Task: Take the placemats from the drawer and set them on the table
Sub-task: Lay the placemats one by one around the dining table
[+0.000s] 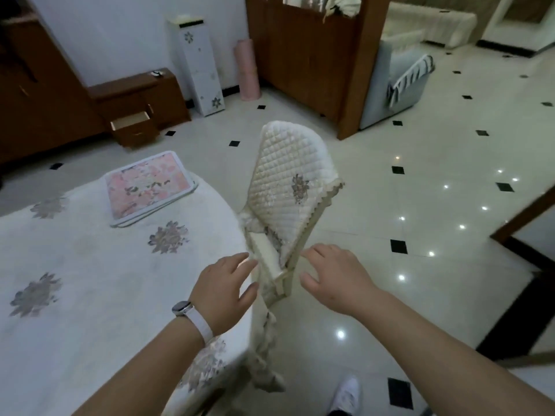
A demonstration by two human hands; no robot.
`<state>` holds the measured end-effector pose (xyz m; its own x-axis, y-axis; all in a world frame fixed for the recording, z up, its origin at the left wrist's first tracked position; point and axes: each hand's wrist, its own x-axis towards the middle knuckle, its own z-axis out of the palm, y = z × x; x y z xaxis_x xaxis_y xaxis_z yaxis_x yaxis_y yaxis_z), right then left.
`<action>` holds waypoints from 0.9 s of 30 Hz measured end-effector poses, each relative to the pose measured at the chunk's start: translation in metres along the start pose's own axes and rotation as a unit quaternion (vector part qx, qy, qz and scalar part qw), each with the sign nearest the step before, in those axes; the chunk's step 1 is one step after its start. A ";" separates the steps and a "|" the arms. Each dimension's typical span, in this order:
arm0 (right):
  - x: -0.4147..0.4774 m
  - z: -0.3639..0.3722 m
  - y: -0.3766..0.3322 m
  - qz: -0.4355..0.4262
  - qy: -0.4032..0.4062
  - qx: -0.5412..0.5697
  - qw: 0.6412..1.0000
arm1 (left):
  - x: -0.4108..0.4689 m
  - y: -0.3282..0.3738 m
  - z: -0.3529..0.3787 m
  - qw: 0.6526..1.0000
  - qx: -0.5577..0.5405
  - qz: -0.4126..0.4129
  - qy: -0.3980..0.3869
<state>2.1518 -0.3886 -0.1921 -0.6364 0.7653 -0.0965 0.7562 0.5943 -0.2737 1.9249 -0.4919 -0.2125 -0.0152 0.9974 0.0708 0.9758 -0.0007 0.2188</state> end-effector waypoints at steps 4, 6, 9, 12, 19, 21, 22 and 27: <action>0.002 -0.029 0.100 0.033 0.005 -0.001 0.999 | 0.085 0.066 0.015 0.999 0.009 0.047 0.001; 0.003 -0.041 0.143 0.045 0.000 0.005 0.999 | 0.119 0.094 0.019 0.998 0.016 0.058 0.006; 0.003 -0.059 0.192 0.064 0.010 0.009 0.998 | 0.159 0.128 0.025 0.998 0.022 0.064 -0.008; 0.000 -0.069 0.222 0.082 0.024 0.013 0.996 | 0.186 0.153 0.031 0.996 0.036 0.076 -0.019; 0.009 -0.082 0.284 0.139 0.028 0.022 0.990 | 0.278 0.194 0.048 0.990 0.036 0.128 -0.034; 0.019 -0.084 0.298 0.144 0.023 0.021 0.989 | 0.305 0.196 0.055 0.989 0.029 0.139 -0.036; 0.026 -0.086 0.306 0.147 0.019 0.019 0.989 | 0.320 0.195 0.058 0.988 0.027 0.145 -0.037; 0.083 -0.103 0.354 0.168 0.020 0.007 0.985 | 0.407 0.186 0.077 0.988 0.009 0.149 -0.037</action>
<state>2.3825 -0.0890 -0.1986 -0.3429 0.9280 -0.1455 0.9212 0.3019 -0.2453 2.1168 -0.0808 -0.2182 0.2892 0.9555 0.0584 0.9382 -0.2950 0.1809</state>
